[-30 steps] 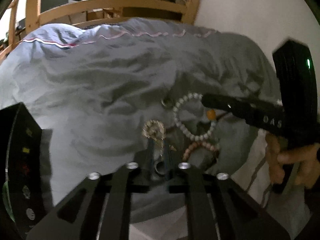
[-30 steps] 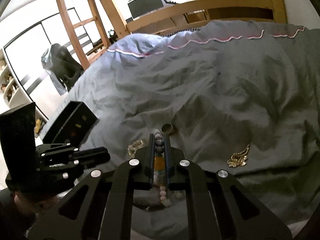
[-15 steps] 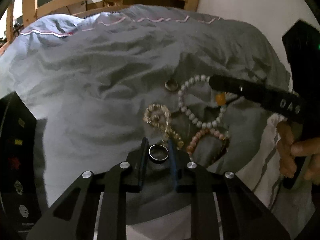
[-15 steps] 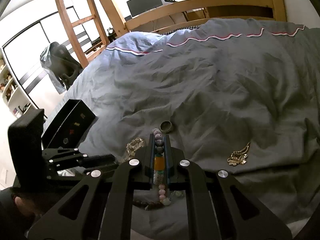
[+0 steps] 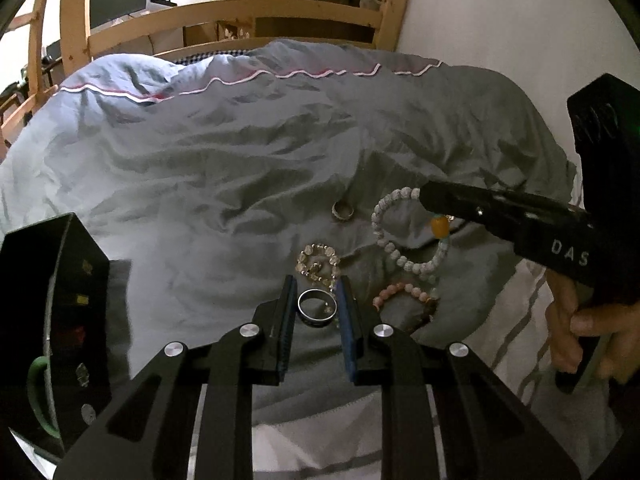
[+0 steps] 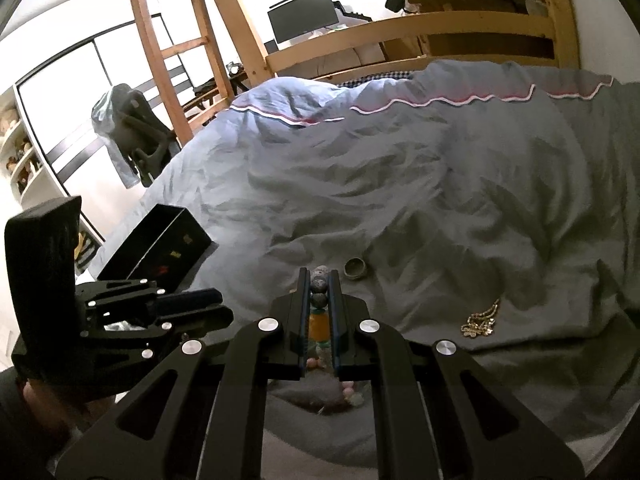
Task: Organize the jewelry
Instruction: 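Carry the silver ring with the left tool while the right tool carries the white bracelet to the box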
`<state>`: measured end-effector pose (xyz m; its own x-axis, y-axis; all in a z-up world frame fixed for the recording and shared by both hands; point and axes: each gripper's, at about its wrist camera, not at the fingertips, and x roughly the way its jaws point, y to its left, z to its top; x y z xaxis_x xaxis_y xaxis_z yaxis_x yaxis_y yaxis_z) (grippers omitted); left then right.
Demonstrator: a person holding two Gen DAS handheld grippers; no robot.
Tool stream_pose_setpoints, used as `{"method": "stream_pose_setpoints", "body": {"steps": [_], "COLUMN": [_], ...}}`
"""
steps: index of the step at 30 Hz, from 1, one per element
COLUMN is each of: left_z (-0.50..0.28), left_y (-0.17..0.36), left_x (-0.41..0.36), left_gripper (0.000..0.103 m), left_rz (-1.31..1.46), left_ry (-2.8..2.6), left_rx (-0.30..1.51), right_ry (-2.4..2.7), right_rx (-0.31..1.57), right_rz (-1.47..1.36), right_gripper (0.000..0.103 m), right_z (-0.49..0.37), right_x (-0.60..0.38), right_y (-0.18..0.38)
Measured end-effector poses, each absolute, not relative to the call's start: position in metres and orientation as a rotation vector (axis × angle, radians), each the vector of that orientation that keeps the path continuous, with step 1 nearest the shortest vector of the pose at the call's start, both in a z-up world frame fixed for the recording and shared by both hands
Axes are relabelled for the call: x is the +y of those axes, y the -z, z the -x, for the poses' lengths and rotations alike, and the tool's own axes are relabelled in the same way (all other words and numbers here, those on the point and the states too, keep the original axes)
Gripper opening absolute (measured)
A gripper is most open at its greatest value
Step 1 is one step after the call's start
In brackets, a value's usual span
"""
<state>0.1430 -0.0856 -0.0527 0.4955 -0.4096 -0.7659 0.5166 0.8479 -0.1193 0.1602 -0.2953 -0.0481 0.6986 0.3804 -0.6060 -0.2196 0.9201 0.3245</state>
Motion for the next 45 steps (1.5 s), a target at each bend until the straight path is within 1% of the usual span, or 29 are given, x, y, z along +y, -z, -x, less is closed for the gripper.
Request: {"method": "stream_pose_setpoints", "body": {"steps": [12, 23, 45], "left_z": [-0.132, -0.132, -0.145], "left_y": [0.031, 0.003, -0.037], "left_x": [-0.073, -0.041, 0.052], "left_gripper": [0.02, 0.02, 0.02], "left_rz": [-0.131, -0.107, -0.013], "left_ry": [0.516, 0.48, 0.337], "left_rx": [0.884, 0.856, 0.803], "right_ry": [-0.32, -0.344, -0.435], "right_rx": [0.721, 0.701, 0.695], "right_rz": [-0.186, -0.149, -0.052], "right_gripper": [0.009, 0.009, 0.009], "right_z": [-0.147, -0.147, -0.169], "right_x": [-0.273, -0.236, -0.143], "right_y": [0.023, -0.007, -0.044]}}
